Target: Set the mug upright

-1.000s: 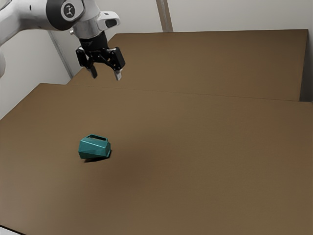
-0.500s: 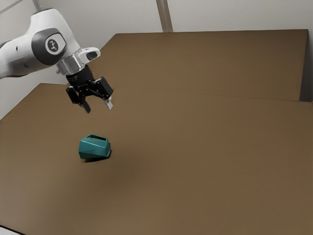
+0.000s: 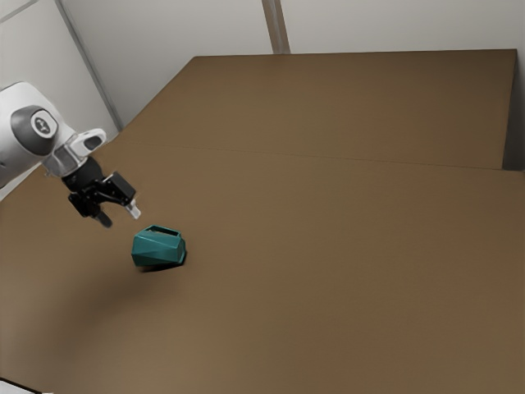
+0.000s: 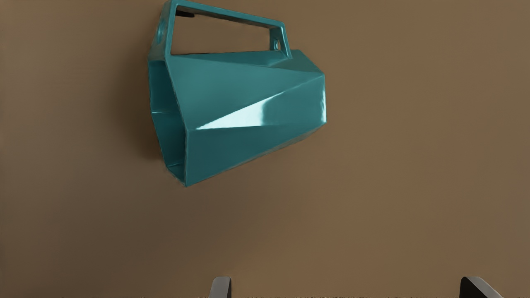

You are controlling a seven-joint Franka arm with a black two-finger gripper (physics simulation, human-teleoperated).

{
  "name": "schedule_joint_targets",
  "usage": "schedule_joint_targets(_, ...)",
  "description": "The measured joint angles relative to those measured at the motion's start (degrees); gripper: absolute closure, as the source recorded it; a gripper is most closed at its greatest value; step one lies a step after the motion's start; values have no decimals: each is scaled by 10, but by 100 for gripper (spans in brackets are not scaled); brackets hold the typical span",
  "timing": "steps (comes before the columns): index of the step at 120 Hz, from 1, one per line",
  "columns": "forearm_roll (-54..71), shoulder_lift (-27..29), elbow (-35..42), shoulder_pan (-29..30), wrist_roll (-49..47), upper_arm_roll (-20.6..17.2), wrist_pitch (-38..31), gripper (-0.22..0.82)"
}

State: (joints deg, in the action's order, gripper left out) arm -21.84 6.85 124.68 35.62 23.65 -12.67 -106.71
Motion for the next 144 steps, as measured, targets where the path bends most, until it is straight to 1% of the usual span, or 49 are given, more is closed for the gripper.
schedule_joint_targets(11, -11, -12, 9, 25, 38, 0, -2, 0)
schedule_joint_targets(32, -61, -74, 0, 78, 115, 0, 2, 0)
schedule_joint_targets(47, -94, -103, -14, 108, 165, 0, 9, 0)
schedule_joint_targets(68, -130, -145, -49, 89, 221, -1, 22, 0)
schedule_joint_targets(84, -146, -176, -62, 88, 254, 0, 27, 0)
schedule_joint_targets(144, -198, -220, -70, 88, 336, -1, 36, 0)
